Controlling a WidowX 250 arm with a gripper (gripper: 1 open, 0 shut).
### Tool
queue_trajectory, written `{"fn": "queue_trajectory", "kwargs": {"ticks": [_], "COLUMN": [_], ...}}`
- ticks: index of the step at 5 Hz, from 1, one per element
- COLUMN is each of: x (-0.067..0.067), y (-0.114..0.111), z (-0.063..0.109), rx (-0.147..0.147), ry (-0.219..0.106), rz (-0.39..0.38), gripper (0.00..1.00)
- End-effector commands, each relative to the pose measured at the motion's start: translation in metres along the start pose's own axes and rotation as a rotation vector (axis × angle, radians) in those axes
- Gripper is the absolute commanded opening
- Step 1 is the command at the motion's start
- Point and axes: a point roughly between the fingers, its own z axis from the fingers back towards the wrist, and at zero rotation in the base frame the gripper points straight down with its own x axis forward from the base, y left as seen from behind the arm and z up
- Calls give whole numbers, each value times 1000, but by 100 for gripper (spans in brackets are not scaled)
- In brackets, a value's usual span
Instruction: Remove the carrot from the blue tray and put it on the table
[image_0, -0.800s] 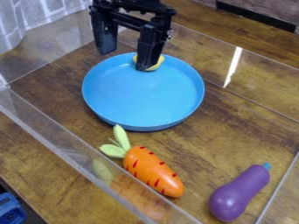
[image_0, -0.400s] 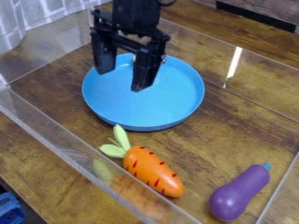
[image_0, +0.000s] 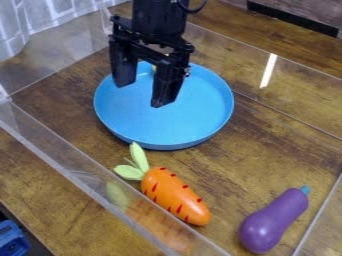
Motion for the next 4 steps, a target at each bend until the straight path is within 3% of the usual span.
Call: {"fn": "queue_trajectory", "kwargs": {"ticks": [1,3,4], "x": [12,11,2], "y": [15,10,-6], "z": [21,-6,-12], "rx": [7,10,19], "ry": [-62,-74,-86], "rz": [12,-26,-98], "gripper": [100,100,100]}}
